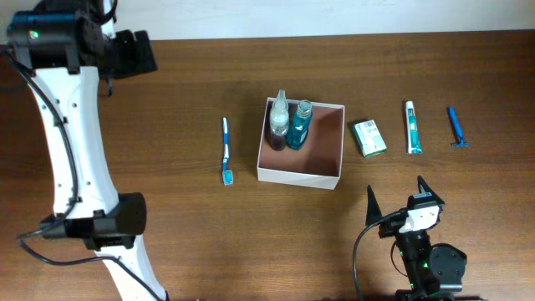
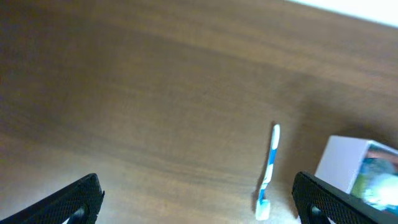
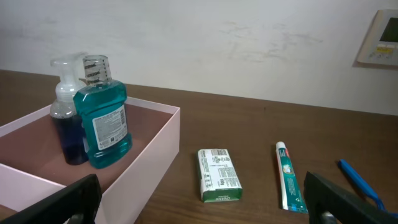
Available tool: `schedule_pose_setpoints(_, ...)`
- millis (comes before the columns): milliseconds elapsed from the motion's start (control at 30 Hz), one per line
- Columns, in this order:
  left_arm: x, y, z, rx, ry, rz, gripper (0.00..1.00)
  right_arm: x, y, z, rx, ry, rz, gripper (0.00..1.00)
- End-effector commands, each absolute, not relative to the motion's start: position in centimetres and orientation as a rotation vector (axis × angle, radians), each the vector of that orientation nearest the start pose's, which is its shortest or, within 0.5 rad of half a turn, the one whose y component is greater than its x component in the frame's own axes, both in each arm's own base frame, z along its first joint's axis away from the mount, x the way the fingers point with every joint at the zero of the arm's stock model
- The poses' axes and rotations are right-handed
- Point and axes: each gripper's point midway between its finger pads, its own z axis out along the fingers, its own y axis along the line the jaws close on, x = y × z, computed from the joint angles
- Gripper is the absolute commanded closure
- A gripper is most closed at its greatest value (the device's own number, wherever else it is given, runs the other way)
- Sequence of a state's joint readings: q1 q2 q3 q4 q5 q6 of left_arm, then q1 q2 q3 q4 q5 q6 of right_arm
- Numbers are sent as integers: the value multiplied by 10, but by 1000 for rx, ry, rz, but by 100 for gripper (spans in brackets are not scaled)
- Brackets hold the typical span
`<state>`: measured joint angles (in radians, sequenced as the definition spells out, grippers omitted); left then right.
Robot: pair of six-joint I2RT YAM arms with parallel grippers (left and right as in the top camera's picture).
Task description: Pack container
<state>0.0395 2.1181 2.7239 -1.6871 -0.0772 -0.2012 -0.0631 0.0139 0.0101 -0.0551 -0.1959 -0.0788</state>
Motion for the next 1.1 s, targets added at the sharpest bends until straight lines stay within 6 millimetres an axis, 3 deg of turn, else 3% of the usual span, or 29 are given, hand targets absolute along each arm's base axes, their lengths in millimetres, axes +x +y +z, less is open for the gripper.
schedule_pose_setpoints(0,433,38,307,-350,2651,41,1,245,15,160,-149,1623,43,1)
schedule_pose_setpoints(233,430,46,294,-381,2693,51,0,245,18,161,-148,1622,64,1)
schedule_pose_setpoints(433,430,46,294,-381,2693,51,1,244,30,157,-6,1653,307,1)
schedule_pose_setpoints(567,430,46,294,-381,2693,51,1,230,66,179,-245,1599,426,1)
schedule_pose_setpoints(633,430,46,294,-380,2693,51,1,224,69,197,-296,1573,403,1)
schedule_pose_setpoints(700,430,46,294,-379,2693,50,1,220,61,219,-311,1564,299,1)
schedule_pose_setpoints(767,430,46,294,-380,2693,51,1,220,40,242,-223,1593,186,1)
schedule_pose_setpoints(867,430,46,294,-380,2694,50,1,222,24,262,-136,1715,121,1)
schedule_pose_setpoints(1000,430,46,294,-379,2693,50,1,243,21,254,-139,2013,135,1)
schedule_pose_setpoints(1067,430,46,294,-380,2693,51,1,257,10,245,-96,2182,105,1)
